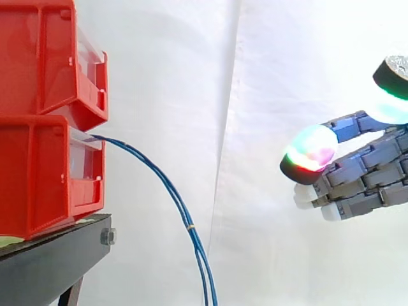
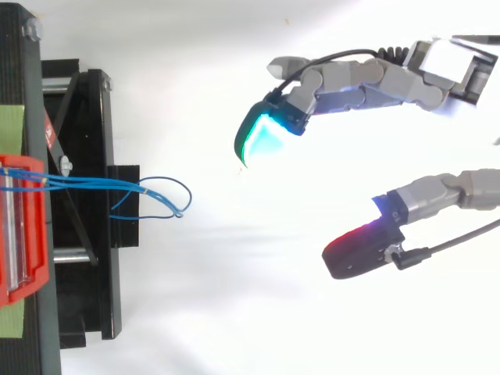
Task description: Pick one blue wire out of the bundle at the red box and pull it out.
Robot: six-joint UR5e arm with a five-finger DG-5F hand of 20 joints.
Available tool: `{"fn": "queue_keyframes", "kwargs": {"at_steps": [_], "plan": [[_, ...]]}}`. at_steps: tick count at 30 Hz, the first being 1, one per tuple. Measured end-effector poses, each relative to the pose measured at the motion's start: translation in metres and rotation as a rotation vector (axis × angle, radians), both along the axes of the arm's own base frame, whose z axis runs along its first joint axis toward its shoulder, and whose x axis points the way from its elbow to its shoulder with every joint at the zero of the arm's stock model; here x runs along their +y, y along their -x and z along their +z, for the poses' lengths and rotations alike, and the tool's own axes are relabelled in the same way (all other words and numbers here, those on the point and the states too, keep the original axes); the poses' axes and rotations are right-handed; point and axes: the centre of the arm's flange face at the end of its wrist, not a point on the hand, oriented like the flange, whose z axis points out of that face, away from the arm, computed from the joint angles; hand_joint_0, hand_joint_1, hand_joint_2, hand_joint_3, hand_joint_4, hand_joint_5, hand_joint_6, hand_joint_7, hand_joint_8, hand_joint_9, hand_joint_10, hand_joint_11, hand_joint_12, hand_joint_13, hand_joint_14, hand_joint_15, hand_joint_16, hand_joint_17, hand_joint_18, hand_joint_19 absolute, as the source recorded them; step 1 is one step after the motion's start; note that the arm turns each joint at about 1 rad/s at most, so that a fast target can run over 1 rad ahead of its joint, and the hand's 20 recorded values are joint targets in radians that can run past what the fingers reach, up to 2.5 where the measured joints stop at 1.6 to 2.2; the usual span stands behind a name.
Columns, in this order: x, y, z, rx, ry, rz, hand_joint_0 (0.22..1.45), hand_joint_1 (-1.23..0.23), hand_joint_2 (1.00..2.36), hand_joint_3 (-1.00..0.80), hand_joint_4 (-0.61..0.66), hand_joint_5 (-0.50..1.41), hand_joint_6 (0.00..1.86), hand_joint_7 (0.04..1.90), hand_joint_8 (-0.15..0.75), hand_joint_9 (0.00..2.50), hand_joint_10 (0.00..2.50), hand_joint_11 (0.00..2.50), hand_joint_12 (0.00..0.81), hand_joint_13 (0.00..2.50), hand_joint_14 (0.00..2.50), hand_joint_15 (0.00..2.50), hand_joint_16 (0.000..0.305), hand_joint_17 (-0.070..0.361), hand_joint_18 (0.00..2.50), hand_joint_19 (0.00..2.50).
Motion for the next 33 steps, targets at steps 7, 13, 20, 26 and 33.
{"fn": "queue_keyframes", "kwargs": {"at_steps": [7,13,20,26,33], "plan": [[0.008,-0.007,-0.014,0.002,0.041,-0.026,0.58,-0.81,1.01,-0.43,0.26,-0.12,0.5,1.02,0.254,0.55,0.01,0.15,0.353,0.18,0.0,0.11,0.061,0.138,0.01,0.28],[0.014,-0.015,-0.028,-0.02,0.046,-0.04,0.57,-0.8,1.0,-0.47,0.27,-0.12,0.5,1.02,0.254,0.55,0.01,0.15,0.356,0.19,0.0,0.11,0.062,0.139,0.01,0.28],[0.017,-0.029,-0.063,-0.032,0.049,-0.062,0.56,-0.79,1.0,-0.47,0.28,-0.12,0.5,1.02,0.26,0.58,0.01,0.16,0.359,0.2,0.01,0.11,0.062,0.14,0.02,0.29],[0.021,-0.045,-0.077,-0.044,0.054,-0.071,0.56,-0.78,1.0,-0.47,0.27,-0.11,0.5,1.01,0.261,0.58,0.01,0.16,0.359,0.2,0.0,0.11,0.062,0.14,0.03,0.29],[0.026,-0.069,-0.095,-0.04,0.058,-0.088,0.55,-0.77,1.0,-0.47,0.28,-0.11,0.5,1.01,0.261,0.58,0.01,0.17,0.359,0.21,0.0,0.12,0.062,0.139,0.03,0.3]]}}
